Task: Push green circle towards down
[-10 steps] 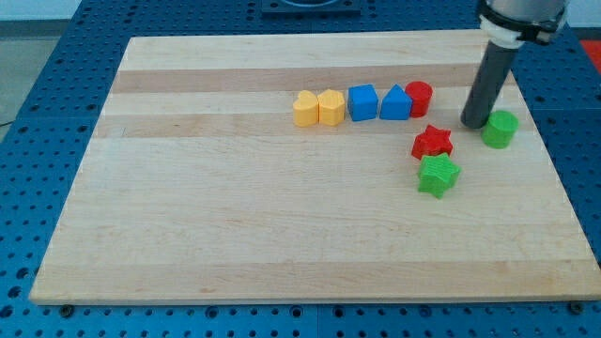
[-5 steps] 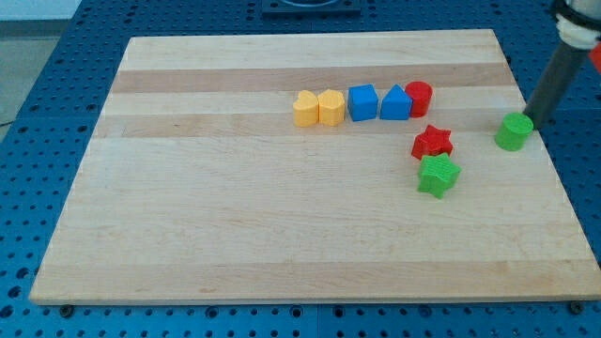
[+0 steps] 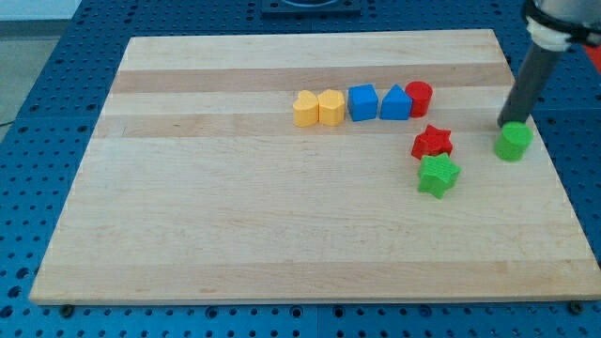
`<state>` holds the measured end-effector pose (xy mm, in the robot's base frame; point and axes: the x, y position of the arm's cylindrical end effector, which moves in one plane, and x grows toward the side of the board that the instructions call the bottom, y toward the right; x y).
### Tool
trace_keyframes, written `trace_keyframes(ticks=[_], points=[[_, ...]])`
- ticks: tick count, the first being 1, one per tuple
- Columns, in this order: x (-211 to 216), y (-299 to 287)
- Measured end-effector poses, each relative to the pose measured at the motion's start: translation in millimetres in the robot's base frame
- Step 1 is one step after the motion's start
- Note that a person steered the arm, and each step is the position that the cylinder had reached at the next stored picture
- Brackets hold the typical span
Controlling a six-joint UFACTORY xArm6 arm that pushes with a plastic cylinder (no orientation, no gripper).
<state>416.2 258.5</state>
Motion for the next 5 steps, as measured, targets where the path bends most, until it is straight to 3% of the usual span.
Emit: trace_keyframes(ticks=[1,3,5], points=[[29.4,-0.1],[3.3,23.6],[58.7,36.2]])
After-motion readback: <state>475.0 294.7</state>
